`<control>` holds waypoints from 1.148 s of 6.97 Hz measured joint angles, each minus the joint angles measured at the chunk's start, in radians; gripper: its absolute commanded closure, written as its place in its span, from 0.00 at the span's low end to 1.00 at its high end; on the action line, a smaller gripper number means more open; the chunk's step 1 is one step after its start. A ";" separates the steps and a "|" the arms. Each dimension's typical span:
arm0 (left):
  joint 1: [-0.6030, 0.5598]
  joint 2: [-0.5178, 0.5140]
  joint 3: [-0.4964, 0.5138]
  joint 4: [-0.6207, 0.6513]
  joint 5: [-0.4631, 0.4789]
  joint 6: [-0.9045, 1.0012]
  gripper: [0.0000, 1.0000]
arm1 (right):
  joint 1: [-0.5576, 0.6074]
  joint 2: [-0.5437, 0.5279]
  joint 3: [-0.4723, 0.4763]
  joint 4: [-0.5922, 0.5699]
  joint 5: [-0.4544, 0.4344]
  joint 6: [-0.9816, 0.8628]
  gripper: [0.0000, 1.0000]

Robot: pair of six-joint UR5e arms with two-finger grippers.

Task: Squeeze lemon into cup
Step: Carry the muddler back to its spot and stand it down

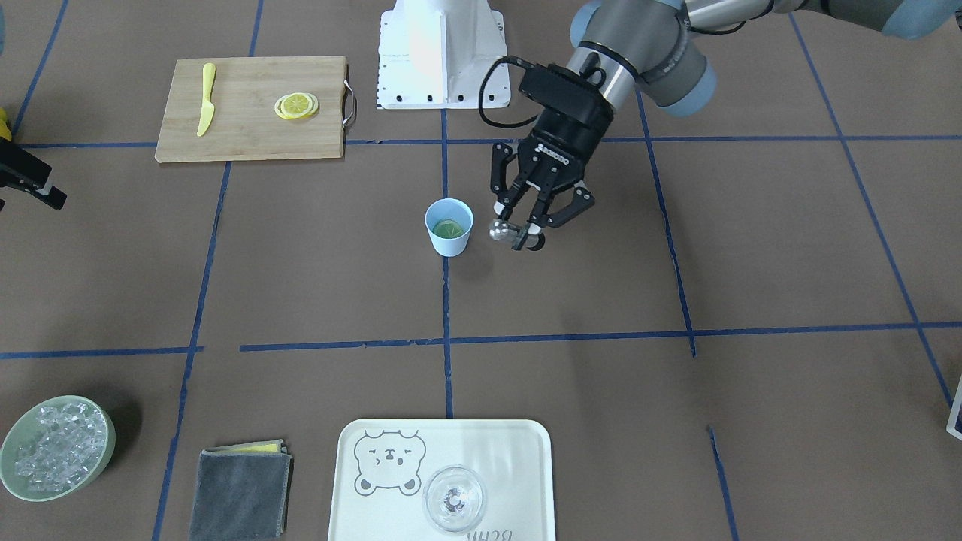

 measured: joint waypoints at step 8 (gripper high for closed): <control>-0.297 0.340 0.047 0.318 -0.585 -0.446 1.00 | -0.001 -0.020 0.032 0.000 0.000 0.009 0.00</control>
